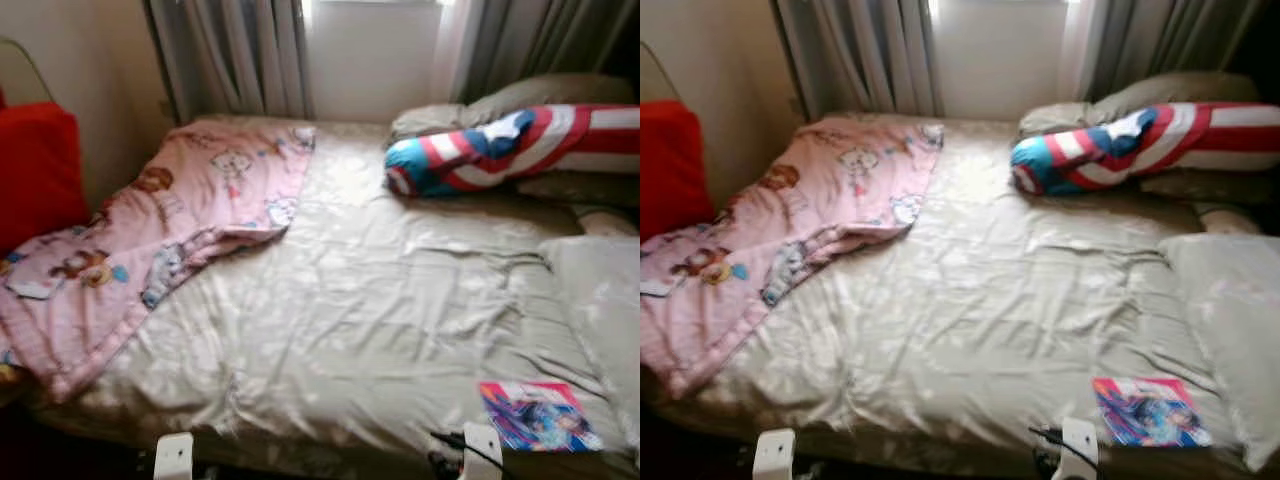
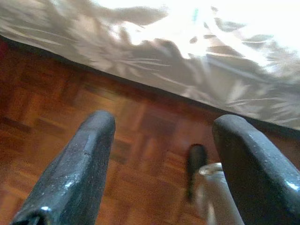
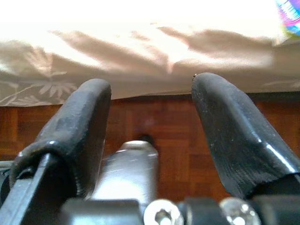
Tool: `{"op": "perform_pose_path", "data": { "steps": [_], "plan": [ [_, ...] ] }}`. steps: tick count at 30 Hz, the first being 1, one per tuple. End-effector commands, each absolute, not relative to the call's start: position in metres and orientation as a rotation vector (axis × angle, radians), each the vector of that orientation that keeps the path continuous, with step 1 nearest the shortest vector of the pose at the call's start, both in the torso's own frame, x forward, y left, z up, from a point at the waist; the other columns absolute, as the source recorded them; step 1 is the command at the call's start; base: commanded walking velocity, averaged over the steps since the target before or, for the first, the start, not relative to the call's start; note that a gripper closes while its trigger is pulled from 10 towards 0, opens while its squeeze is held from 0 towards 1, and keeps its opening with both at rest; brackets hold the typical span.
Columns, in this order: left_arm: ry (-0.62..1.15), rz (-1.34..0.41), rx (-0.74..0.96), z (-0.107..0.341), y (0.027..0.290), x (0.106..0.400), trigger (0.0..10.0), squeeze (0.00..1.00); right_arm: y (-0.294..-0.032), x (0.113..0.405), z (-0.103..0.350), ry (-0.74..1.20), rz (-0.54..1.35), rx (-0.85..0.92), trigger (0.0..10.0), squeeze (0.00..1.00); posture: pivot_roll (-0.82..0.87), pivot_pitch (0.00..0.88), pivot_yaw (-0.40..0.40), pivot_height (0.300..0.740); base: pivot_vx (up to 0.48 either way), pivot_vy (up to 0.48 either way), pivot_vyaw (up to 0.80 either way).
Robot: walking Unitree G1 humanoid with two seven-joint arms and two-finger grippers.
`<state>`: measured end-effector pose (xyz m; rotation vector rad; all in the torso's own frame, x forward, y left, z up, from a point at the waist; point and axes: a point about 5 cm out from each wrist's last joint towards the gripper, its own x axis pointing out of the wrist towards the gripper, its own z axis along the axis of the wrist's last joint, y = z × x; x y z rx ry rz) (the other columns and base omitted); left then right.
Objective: Clean up the room
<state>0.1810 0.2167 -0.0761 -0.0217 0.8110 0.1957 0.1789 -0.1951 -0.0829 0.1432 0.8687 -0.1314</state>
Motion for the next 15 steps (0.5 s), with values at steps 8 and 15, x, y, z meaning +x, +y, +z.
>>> {"op": "perform_pose_path", "data": {
  "steps": [8,15],
  "plan": [
    [0.829,0.191,-0.019,-0.0783,0.2133,0.1788,10.0,0.0,-0.2016,0.1721,-0.0851,0.887,-0.152,0.137,10.0,0.0,-0.04,0.035,0.019,0.74,0.0,0.48,0.0],
    [0.829,0.197,-0.022,-0.0782,0.2131,0.1793,10.0,0.0,-0.2024,0.1722,-0.085,0.888,-0.154,0.137,10.0,0.0,-0.03,0.05,0.011,0.74,0.0,0.48,0.0]
  ]
}}
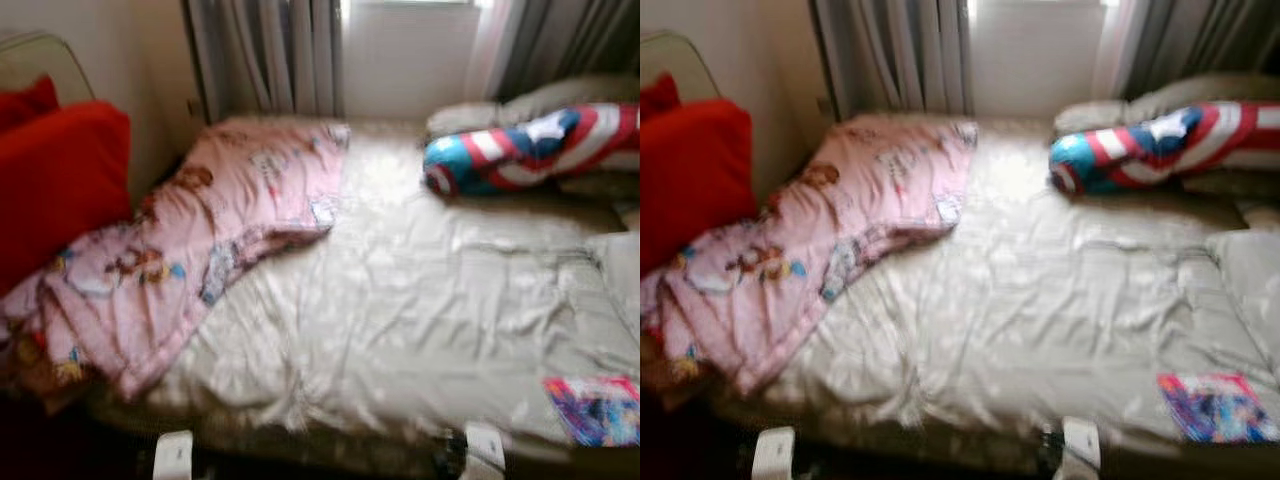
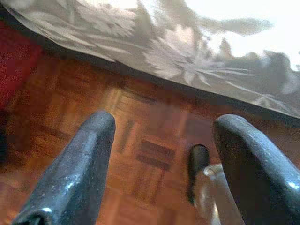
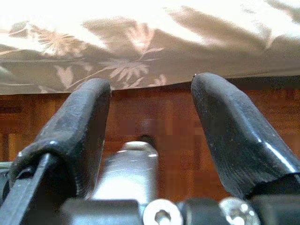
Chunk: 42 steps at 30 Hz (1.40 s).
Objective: Clean up the room
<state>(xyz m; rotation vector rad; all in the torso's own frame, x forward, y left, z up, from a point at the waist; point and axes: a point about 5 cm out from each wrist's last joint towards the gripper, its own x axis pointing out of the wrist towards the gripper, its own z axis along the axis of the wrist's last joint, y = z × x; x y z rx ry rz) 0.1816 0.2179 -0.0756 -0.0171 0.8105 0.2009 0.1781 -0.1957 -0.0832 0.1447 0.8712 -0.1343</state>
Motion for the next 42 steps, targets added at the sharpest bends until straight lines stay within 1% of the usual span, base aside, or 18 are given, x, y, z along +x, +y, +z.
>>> {"op": "perform_pose_path", "data": {
  "steps": [1,29,42],
  "plan": [
    [0.829,0.197,-0.022,-0.0782,0.213,0.1793,10.0,0.0,-0.2024,0.1721,-0.085,0.889,-0.154,0.136,10.0,0.0,-0.03,0.05,0.011,0.74,0.0,0.48,0.0],
    [0.827,0.203,-0.024,-0.0778,0.2135,0.18,10.0,0.0,-0.2016,0.1729,-0.0848,0.888,-0.151,0.141,10.0,0.0,-0.03,0.067,0.013,0.74,0.0,0.475,0.0],
    [0.823,0.201,-0.017,-0.0772,0.2136,0.1811,10.0,0.0,-0.2017,0.1737,-0.0845,0.886,-0.15,0.143,10.0,0.0,-0.03,0.074,0.012,0.74,0.0,0.0,0.0]
  ]
}}
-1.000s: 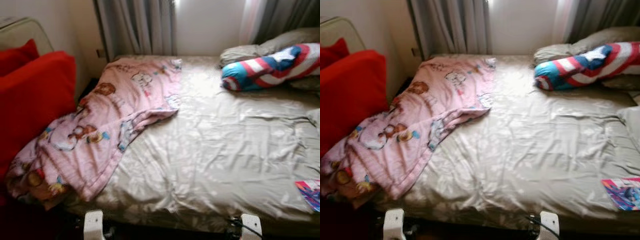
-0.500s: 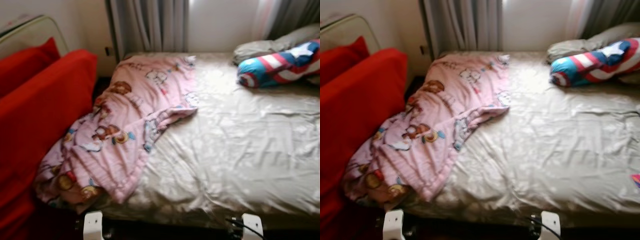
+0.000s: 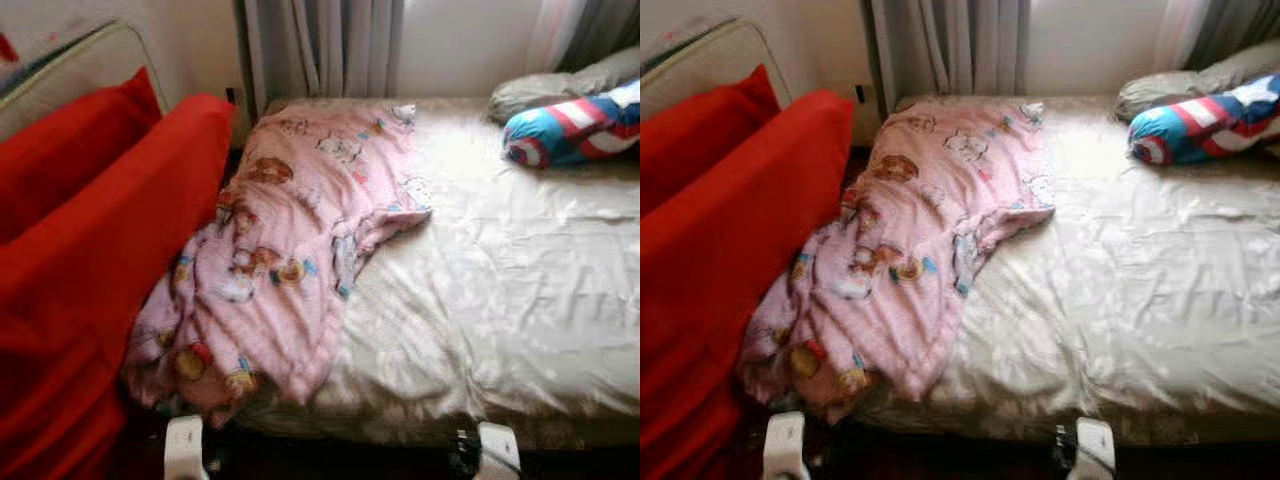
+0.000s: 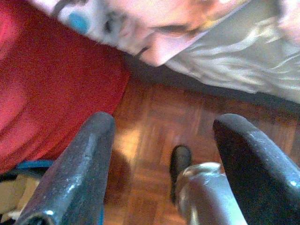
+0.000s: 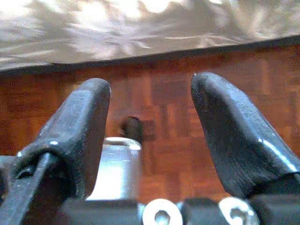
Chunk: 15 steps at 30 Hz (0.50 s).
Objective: Clean up the room
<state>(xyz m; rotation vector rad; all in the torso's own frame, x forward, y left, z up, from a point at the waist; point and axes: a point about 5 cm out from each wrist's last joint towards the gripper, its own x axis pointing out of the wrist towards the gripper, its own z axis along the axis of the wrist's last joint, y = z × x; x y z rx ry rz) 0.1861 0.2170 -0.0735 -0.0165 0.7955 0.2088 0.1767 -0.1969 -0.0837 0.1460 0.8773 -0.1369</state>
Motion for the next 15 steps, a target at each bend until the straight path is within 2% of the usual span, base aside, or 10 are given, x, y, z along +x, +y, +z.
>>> {"op": "perform_pose_path", "data": {
  "steps": [1,10,15],
  "plan": [
    [0.822,0.201,-0.017,-0.0772,0.2136,0.1811,10.0,0.0,-0.2016,0.1737,-0.0845,0.885,-0.15,0.144,10.0,0.0,-0.03,0.075,0.012,0.74,0.0,0.0,0.0],
    [0.818,0.203,-0.02,-0.0767,0.2144,0.1815,10.0,0.0,-0.2006,0.1752,-0.0836,0.874,-0.133,0.135,10.0,0.0,-0.03,0.071,0.016,0.74,0.0,0.0,0.0],
    [0.819,0.199,-0.015,-0.0764,0.2152,0.1819,10.0,0.0,-0.1997,0.1763,-0.083,0.866,-0.125,0.131,10.0,0.0,-0.03,0.07,0.02,0.74,0.0,0.0,0.8]
  ]
}}
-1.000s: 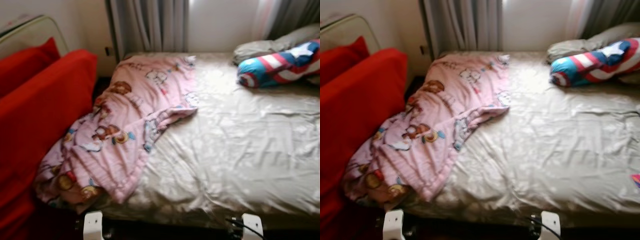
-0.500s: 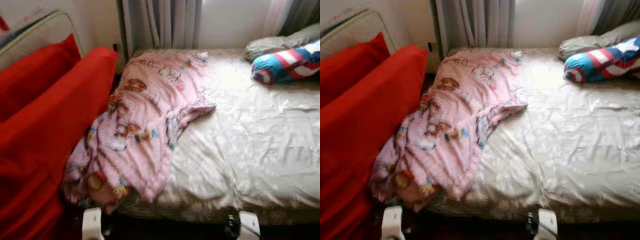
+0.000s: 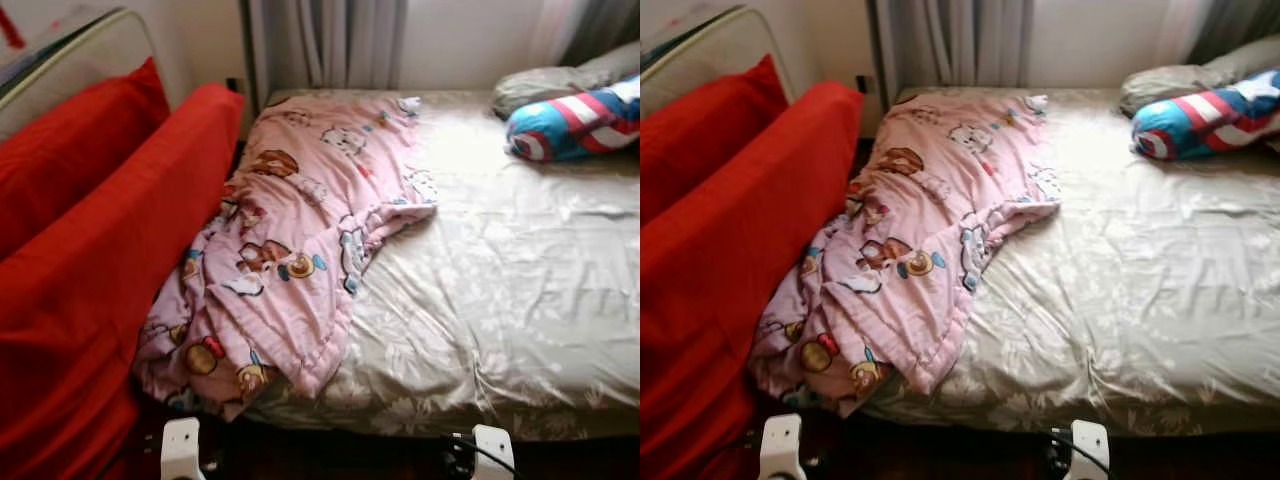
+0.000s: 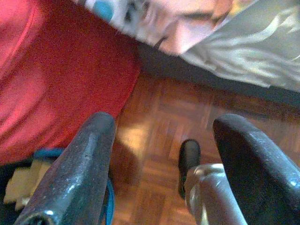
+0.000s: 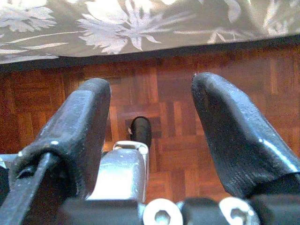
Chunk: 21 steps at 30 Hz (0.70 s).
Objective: Clean up the room
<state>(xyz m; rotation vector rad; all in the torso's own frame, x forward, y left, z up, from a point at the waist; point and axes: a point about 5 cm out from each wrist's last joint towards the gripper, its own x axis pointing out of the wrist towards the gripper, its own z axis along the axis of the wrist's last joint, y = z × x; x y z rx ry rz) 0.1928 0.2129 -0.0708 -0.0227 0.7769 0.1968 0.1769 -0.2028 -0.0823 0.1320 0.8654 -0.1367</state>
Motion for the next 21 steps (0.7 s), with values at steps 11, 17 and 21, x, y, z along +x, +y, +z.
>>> {"op": "perform_pose_path", "data": {
  "steps": [11,17,21],
  "plan": [
    [0.823,0.194,-0.011,-0.0768,0.2161,0.1808,10.0,0.0,-0.1984,0.1752,-0.0836,0.866,-0.124,0.141,10.0,0.0,-0.04,0.053,0.029,0.74,0.0,0.0,0.8],
    [0.823,0.187,-0.011,-0.0769,0.2162,0.1804,10.0,0.0,-0.1977,0.175,-0.0837,0.863,-0.118,0.144,10.0,0.0,-0.04,0.046,0.031,0.74,0.0,0.0,0.8],
    [0.824,0.186,-0.01,-0.0771,0.2162,0.1798,10.0,0.0,-0.1975,0.1746,-0.0838,0.863,-0.113,0.145,10.0,0.0,-0.04,0.04,0.033,0.74,0.0,0.0,0.8]
  ]
}}
